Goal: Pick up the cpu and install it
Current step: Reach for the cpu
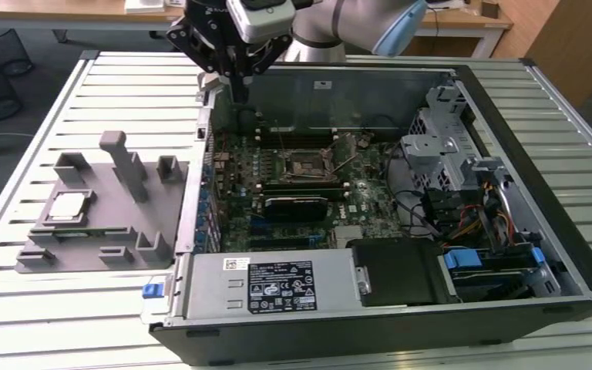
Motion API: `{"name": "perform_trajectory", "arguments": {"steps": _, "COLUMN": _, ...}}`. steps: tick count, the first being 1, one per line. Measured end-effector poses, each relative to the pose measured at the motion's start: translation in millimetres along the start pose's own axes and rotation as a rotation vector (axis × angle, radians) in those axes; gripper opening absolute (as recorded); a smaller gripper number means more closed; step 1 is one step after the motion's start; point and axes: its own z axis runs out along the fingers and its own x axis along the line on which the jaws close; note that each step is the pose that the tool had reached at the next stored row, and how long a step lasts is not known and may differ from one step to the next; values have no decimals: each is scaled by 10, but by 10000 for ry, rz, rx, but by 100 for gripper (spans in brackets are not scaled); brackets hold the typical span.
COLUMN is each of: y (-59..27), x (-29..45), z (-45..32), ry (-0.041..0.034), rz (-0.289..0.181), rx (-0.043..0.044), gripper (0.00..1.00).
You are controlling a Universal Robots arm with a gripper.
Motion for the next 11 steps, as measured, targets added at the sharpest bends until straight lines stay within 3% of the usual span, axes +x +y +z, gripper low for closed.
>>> {"name": "perform_trajectory", "arguments": {"steps": 11, "y": -6, "x": 80, "z": 2, "ry": 0, "rz": 0, "rx": 0, "gripper": 11}}
